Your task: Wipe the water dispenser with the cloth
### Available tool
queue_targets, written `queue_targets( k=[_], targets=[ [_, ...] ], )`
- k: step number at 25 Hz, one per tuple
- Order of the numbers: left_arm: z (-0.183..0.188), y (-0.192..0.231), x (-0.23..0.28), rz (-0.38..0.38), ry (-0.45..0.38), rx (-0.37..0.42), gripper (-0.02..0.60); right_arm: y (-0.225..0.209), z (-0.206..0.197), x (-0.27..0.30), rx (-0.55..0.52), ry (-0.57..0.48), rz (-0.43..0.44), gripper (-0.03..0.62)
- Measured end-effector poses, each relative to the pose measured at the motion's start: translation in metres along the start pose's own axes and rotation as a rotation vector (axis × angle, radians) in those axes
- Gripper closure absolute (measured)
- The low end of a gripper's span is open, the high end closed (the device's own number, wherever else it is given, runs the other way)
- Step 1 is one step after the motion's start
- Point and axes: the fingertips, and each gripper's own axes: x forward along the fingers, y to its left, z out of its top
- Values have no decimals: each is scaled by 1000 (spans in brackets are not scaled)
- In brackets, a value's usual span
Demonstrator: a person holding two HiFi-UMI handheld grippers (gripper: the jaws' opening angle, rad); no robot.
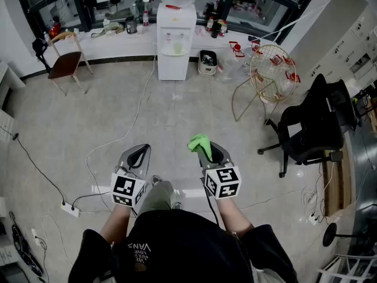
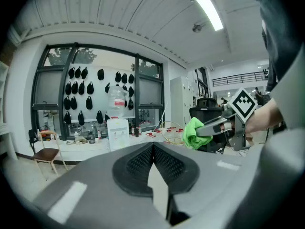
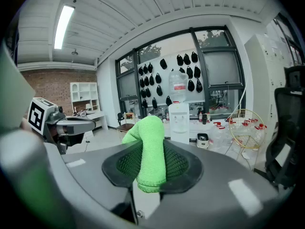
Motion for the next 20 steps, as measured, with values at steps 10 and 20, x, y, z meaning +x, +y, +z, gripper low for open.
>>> queue_targets(
  k=[10, 20],
  targets=[
    [4, 22, 22, -16, -4, -18, 580, -5, 10, 26, 57, -5, 9, 480],
    [10, 109, 68, -59, 1, 14, 580, 0, 38, 109, 81, -13, -54, 480]
  ],
)
